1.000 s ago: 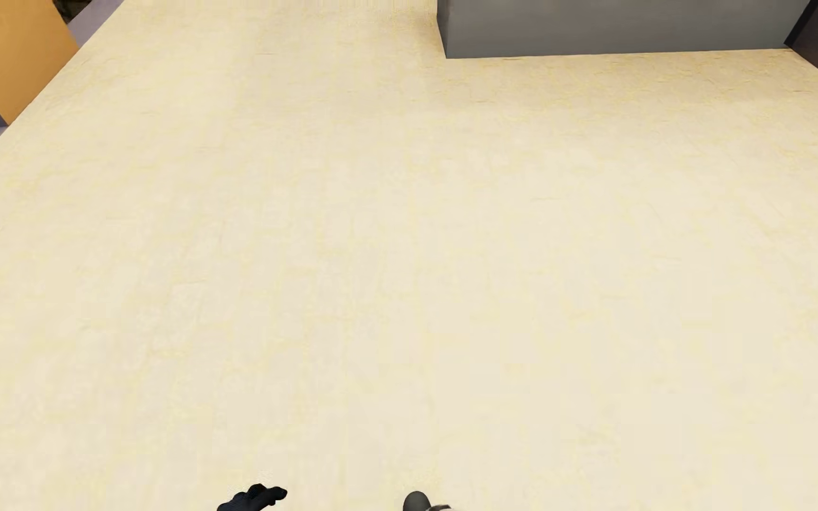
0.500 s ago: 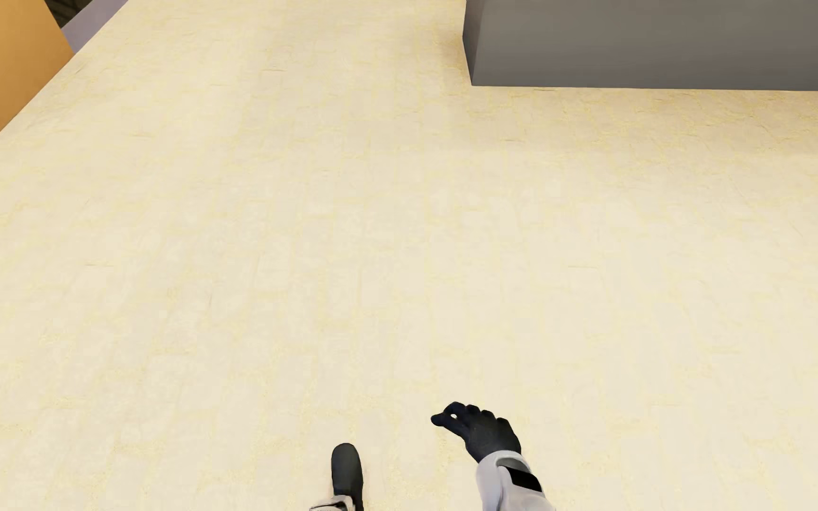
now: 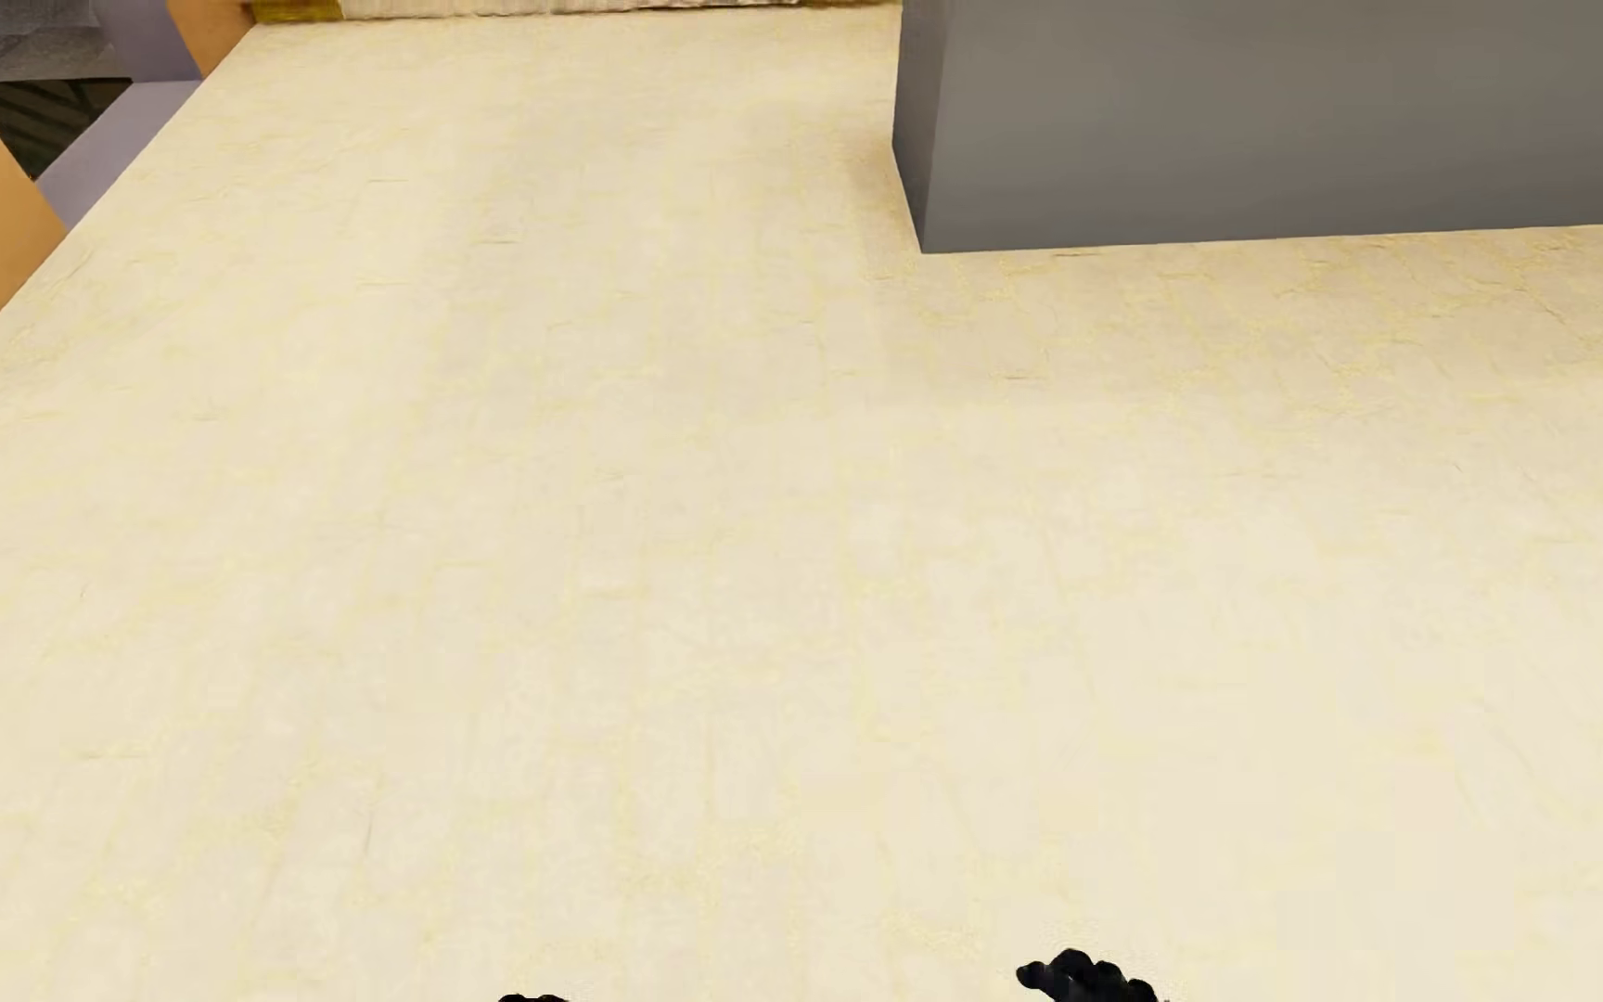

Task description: Move towards the counter

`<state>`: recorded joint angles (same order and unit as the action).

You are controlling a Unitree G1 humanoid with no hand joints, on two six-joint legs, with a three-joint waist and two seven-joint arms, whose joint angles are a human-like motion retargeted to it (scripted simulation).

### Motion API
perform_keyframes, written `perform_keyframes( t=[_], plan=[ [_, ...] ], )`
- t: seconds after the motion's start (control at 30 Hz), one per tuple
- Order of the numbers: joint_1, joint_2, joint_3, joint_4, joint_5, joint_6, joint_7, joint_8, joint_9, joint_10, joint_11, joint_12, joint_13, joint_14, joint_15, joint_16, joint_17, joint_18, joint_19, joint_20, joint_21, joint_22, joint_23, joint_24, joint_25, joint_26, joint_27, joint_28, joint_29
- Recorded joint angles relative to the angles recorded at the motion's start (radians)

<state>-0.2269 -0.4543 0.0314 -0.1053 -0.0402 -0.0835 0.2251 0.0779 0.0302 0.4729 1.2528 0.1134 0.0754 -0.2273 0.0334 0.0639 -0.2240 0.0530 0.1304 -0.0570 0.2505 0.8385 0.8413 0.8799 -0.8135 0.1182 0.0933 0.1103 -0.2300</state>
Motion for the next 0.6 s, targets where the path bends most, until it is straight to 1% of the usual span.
perform_keyframes(
  t=[0.03, 0.07, 0.1, 0.13, 0.2, 0.23, 0.27, 0.3, 0.33, 0.37, 0.4, 0.43, 0.47, 0.5, 0.53, 0.57, 0.6],
  plan=[
    [0.04, -0.052, -0.013, -0.013, 0.008, -0.004, -0.008, 0.004, 0.002, -0.01, -0.074, -0.022, 0.024, -0.024, -0.075, 0.005, 0.001, 0.002, -0.026, -0.009, -0.045, -0.008, -0.051, 0.008, 0.036, -0.01, 0.003, 0.0, -0.015],
    [0.079, -0.093, -0.027, -0.025, 0.009, -0.007, -0.019, 0.003, 0.004, -0.02, -0.184, -0.042, 0.047, -0.045, -0.121, 0.01, 0.004, 0.005, -0.034, -0.017, -0.08, -0.023, -0.095, 0.009, 0.063, -0.022, 0.005, 0.003, -0.027],
    [0.119, -0.12, -0.041, -0.034, 0.006, -0.009, -0.032, -0.002, 0.004, -0.038, -0.323, -0.058, 0.067, -0.061, -0.131, 0.016, 0.008, 0.006, -0.049, -0.024, -0.1, -0.043, -0.131, 0.007, 0.079, -0.034, 0.005, 0.009, -0.036],
    [0.159, -0.132, -0.055, -0.042, -0.002, -0.01, -0.045, -0.017, 0.004, -0.061, -0.485, -0.071, 0.075, -0.073, -0.134, 0.024, 0.022, 0.005, -0.077, -0.033, -0.101, -0.062, -0.148, -0.002, 0.078, -0.043, 0.013, 0.017, -0.047],
    [0.244, -0.114, -0.078, -0.056, -0.012, -0.011, -0.075, -0.058, 0.0, -0.118, -0.845, -0.094, 0.097, -0.08, -0.074, 0.036, 0.031, 0.004, -0.085, -0.052, -0.087, -0.09, -0.158, -0.022, 0.052, -0.049, 0.01, 0.025, -0.061],
    [0.282, -0.097, -0.087, -0.061, -0.007, -0.01, -0.092, -0.072, -0.002, -0.138, -0.993, -0.102, 0.108, -0.08, -0.056, 0.04, 0.036, 0.001, -0.071, -0.061, -0.081, -0.099, -0.152, -0.03, 0.034, -0.05, 0.009, 0.032, -0.071],
    [0.318, -0.088, -0.095, -0.066, -0.002, -0.008, -0.108, -0.082, -0.005, -0.138, -1.067, -0.107, 0.119, -0.086, -0.06, 0.04, 0.042, -0.002, -0.057, -0.07, -0.079, -0.103, -0.138, -0.035, 0.017, -0.05, 0.008, 0.044, -0.081],
    [0.349, -0.087, -0.102, -0.065, 0.005, -0.005, -0.126, -0.084, -0.007, -0.131, -1.054, -0.106, 0.131, -0.092, -0.049, 0.04, 0.053, -0.007, -0.065, -0.077, -0.084, -0.103, -0.119, -0.037, 0.006, -0.048, 0.009, 0.059, -0.091],
    [0.379, -0.09, -0.109, -0.059, 0.019, 0.0, -0.145, -0.073, -0.011, -0.116, -1.0, -0.098, 0.143, -0.083, 0.011, 0.041, 0.069, -0.013, -0.13, -0.082, -0.093, -0.101, -0.095, -0.038, 0.0, -0.043, 0.011, 0.07, -0.099],
    [0.404, -0.083, -0.115, -0.045, 0.032, 0.009, -0.158, -0.072, -0.015, -0.09, -0.956, -0.081, 0.156, -0.053, 0.074, 0.04, 0.087, -0.022, -0.148, -0.079, -0.103, -0.098, -0.066, -0.043, -0.004, -0.036, 0.014, 0.075, -0.105],
    [0.424, -0.06, -0.117, -0.024, 0.042, 0.023, -0.167, -0.086, -0.02, -0.05, -0.91, -0.054, 0.167, -0.003, 0.102, 0.036, 0.106, -0.033, -0.159, -0.062, -0.111, -0.091, -0.033, -0.058, -0.008, -0.024, 0.019, 0.078, -0.108],
    [0.419, -0.041, -0.118, 0.003, 0.059, 0.041, -0.175, -0.101, -0.023, 0.023, -0.875, -0.023, 0.172, 0.083, 0.092, 0.029, 0.122, -0.076, -0.16, -0.04, -0.113, -0.08, 0.005, -0.081, -0.014, -0.009, 0.021, 0.076, -0.106],
    [0.383, -0.015, -0.119, 0.034, 0.079, 0.059, -0.185, -0.117, -0.025, 0.138, -0.853, 0.004, 0.17, 0.186, 0.059, 0.031, 0.132, -0.136, -0.179, -0.036, -0.107, -0.063, 0.042, -0.094, -0.025, 0.001, 0.02, 0.06, -0.101],
    [0.315, 0.015, -0.119, 0.069, 0.098, 0.076, -0.19, -0.138, -0.024, 0.296, -0.842, 0.023, 0.162, 0.307, 0.024, 0.051, 0.139, -0.177, -0.19, -0.067, -0.094, -0.047, 0.073, -0.082, -0.043, -0.004, 0.014, 0.027, -0.094],
    [0.231, 0.044, -0.12, 0.117, 0.117, 0.092, -0.185, -0.159, -0.021, 0.457, -0.834, 0.034, 0.147, 0.422, -0.008, 0.089, 0.143, -0.255, -0.201, -0.121, -0.079, -0.046, 0.094, -0.047, -0.061, -0.024, 0.006, -0.013, -0.089],
    [0.146, 0.073, -0.119, 0.175, 0.135, 0.108, -0.167, -0.176, -0.017, 0.594, -0.83, 0.049, 0.123, 0.525, -0.041, 0.134, 0.148, -0.297, -0.204, -0.165, -0.07, -0.063, 0.112, -0.017, -0.077, -0.054, -0.006, -0.042, -0.09],
    [0.058, 0.101, -0.115, 0.215, 0.156, 0.123, -0.167, -0.185, -0.011, 0.698, -0.823, 0.066, 0.096, 0.529, -0.072, 0.159, 0.15, -0.299, -0.208, -0.176, -0.056, -0.089, 0.119, -0.01, -0.09, -0.064, -0.015, -0.051, -0.091]
  ],
)
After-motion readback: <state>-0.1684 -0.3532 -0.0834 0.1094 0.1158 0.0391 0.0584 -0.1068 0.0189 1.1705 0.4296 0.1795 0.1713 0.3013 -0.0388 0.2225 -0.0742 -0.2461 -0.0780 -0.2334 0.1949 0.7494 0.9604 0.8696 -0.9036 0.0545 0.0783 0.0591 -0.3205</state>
